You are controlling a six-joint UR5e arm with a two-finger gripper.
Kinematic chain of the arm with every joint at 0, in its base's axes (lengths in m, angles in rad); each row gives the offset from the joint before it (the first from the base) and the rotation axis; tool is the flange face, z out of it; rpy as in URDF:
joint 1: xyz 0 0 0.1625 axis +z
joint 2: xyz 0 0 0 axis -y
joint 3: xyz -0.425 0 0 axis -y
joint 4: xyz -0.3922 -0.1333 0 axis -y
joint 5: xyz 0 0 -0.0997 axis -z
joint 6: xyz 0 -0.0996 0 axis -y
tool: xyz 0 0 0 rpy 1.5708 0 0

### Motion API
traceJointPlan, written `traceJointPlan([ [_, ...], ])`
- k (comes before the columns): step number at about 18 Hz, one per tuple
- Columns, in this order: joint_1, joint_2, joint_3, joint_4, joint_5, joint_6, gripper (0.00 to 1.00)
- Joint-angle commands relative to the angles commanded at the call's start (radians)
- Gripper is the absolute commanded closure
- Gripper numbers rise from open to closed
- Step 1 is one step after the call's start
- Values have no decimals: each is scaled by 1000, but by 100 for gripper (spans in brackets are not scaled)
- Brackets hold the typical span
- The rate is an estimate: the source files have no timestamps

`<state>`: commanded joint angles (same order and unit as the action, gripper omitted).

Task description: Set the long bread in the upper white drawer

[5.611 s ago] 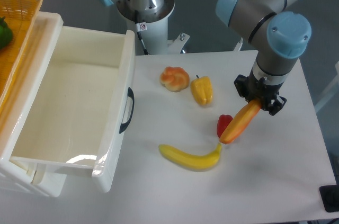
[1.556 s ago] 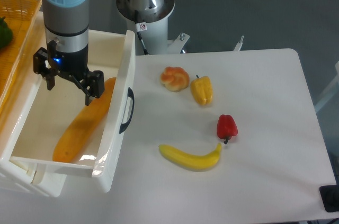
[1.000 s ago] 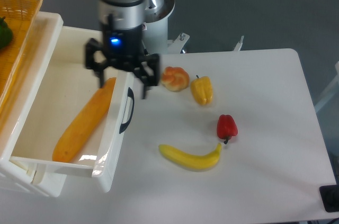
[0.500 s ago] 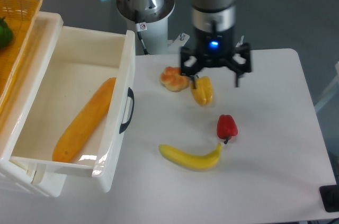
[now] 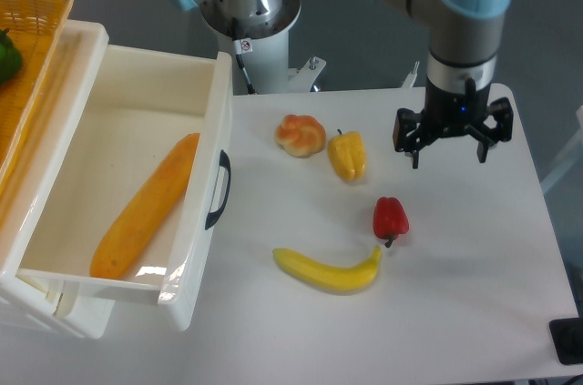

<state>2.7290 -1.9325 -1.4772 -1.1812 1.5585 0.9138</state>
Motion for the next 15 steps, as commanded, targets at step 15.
traceJointPlan([
  [15, -2, -118, -18, 18, 55, 493, 0],
])
